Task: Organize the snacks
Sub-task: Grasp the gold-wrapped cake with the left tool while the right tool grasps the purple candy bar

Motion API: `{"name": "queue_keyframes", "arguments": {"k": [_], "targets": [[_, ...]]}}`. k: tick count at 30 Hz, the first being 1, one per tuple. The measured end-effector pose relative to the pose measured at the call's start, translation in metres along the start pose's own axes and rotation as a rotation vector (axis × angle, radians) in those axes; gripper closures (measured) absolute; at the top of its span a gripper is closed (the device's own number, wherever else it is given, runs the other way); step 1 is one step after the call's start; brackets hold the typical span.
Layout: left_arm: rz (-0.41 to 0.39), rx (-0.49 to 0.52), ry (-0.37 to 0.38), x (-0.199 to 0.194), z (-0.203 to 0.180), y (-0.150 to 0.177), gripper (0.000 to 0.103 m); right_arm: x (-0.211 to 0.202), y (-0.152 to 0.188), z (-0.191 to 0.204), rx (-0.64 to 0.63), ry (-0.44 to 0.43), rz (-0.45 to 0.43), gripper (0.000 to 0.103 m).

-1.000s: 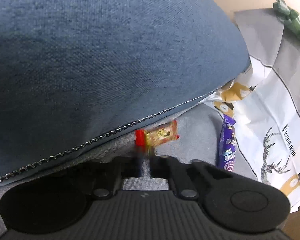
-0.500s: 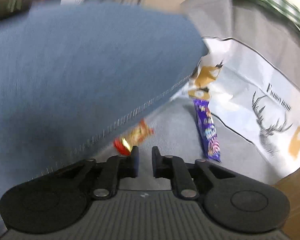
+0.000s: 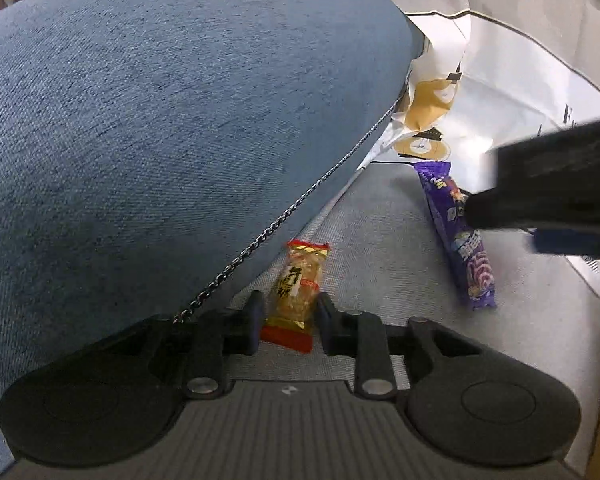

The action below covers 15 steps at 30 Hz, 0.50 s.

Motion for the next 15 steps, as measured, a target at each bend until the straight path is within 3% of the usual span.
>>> {"name": "queue_keyframes", "arguments": {"k": [4,5,6,8,10,15], "targets": [[0.014,-0.029,0.022,-0.005,0.009,0.001,0.079,0.044,0.002,-0.008,-0.031,0.045,0.085,0.044],[0.020,-0.036,0.028,-0.006,0.011,0.001,0.079,0.051,0.004,-0.011,-0.025,0.065,0.105,0.051],[0.025,-0.038,0.033,-0.006,0.011,0.002,0.079,0.055,0.008,-0.014,-0.017,0.083,0.117,0.066],[0.032,-0.039,0.040,-0.009,0.011,0.004,0.079,0.049,0.012,-0.017,-0.015,0.085,0.092,0.080],[0.036,-0.037,0.059,-0.006,0.006,0.004,0.080,0.037,0.018,-0.020,0.014,0.066,0.083,0.080],[0.055,0.019,0.153,-0.006,-0.009,0.003,0.081,-0.018,0.037,-0.023,0.043,0.165,0.071,0.080]]}}
Point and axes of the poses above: each gripper's, at about its wrist camera, not at the fingertips, and x roughly the way its jaws point, z to its left, y to its underside, the point moved 4 cm from there along x, roughly the way its jaws point, and after that the axes turned 14 degrees about -y, right-handed, at the moved point
